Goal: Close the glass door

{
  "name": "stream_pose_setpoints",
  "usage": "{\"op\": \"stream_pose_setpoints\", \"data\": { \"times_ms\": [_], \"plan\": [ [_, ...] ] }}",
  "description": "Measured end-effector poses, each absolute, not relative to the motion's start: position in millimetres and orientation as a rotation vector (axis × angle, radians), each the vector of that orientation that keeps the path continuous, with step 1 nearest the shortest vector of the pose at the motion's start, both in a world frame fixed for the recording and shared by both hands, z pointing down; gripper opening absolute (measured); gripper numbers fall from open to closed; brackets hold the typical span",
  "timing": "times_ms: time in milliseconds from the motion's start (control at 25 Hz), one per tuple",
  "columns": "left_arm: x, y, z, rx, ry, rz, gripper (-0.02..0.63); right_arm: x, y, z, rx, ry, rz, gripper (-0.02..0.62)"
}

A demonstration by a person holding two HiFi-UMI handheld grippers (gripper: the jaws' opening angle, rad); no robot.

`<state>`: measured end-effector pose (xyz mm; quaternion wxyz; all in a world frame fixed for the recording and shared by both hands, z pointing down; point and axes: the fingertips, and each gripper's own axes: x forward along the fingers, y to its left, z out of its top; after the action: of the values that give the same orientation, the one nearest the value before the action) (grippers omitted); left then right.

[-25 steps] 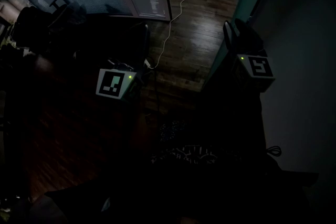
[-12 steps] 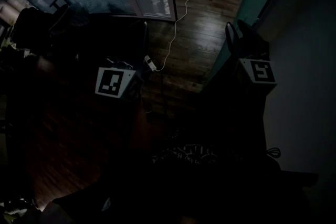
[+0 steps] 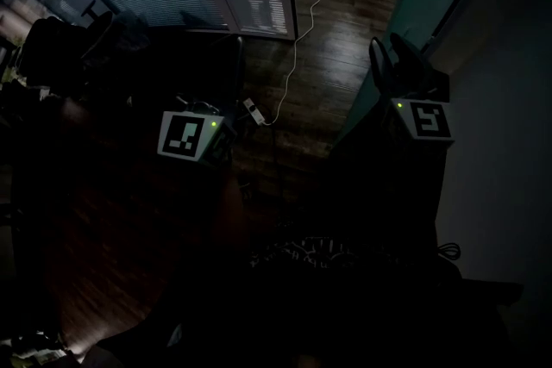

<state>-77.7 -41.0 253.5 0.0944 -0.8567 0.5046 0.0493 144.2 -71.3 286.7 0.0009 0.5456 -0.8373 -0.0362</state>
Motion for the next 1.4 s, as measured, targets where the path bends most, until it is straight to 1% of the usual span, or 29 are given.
{"op": "stream_pose_setpoints", "data": {
  "times_ms": [400,800,1400],
  "plan": [
    [-106,-70,260,-2.548,1.5,0.12,0.002,111,-105,285,1.707,-2.607,-0.169,0.135],
    [-113,-70,269,-2.523,1.527,0.125,0.002,104,-115,294,1.693,-2.619,-0.18,0.135],
    [-150,-142,262,-2.47,1.61,0.141,0.002,49,-190,290,1.536,-2.702,-0.197,0.135]
  ]
}}
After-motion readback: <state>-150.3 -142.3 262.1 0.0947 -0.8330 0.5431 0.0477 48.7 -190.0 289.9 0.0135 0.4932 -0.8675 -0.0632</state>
